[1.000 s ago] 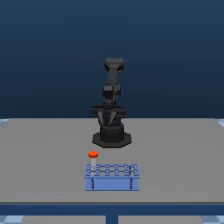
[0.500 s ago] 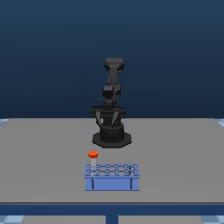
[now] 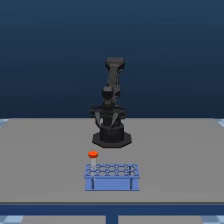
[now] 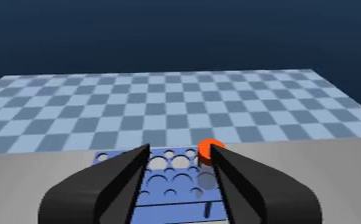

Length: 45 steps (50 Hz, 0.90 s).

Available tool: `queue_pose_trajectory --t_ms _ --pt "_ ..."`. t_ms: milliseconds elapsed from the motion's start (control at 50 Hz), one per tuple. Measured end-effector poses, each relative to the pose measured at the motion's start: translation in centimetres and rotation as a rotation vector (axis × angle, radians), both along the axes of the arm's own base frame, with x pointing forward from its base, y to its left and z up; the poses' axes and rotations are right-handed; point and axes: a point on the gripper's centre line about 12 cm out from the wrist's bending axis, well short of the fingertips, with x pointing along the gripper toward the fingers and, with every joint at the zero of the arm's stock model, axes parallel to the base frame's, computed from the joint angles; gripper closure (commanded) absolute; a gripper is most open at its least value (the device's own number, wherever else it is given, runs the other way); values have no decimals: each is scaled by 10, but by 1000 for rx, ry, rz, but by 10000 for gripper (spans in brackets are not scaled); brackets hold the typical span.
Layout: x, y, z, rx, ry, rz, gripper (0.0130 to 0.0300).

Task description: Pick up the centrifuge tube on the rack

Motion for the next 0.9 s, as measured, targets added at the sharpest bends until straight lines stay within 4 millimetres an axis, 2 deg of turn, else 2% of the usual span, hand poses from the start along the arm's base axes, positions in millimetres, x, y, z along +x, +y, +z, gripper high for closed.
queue_pose_trajectory --t_ms 400,900 --pt "14 -7 -3 -6 50 16 130" --pt "43 -23 -9 -5 151 41 130"
